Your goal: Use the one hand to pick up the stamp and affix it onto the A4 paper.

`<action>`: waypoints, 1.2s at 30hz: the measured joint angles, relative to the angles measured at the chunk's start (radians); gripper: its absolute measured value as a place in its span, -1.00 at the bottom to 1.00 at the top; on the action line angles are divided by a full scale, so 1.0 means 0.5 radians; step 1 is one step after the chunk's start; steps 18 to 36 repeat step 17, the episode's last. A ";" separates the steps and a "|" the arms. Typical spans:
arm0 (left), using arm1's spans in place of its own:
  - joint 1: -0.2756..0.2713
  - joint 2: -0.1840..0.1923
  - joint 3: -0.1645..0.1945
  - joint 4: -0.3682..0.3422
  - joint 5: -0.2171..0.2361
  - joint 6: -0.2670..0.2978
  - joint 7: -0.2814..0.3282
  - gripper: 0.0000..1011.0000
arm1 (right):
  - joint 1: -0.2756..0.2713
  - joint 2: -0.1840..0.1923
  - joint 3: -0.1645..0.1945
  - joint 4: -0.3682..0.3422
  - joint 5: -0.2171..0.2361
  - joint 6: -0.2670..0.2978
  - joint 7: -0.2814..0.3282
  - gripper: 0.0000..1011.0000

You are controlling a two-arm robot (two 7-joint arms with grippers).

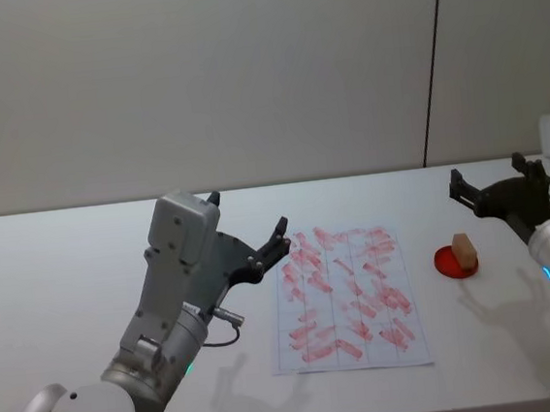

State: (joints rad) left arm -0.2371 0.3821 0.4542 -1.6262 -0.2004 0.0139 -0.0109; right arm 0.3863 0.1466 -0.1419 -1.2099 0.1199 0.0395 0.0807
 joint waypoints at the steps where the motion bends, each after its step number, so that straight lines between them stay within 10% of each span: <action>1: 0.000 0.000 0.000 0.000 0.000 0.000 0.000 0.96 | 0.000 0.000 0.000 0.000 0.000 0.000 0.000 0.98; 36: 0.000 0.000 0.000 0.000 0.000 0.000 0.000 0.96 | -0.148 0.048 0.021 -0.222 0.008 -0.045 0.028 0.98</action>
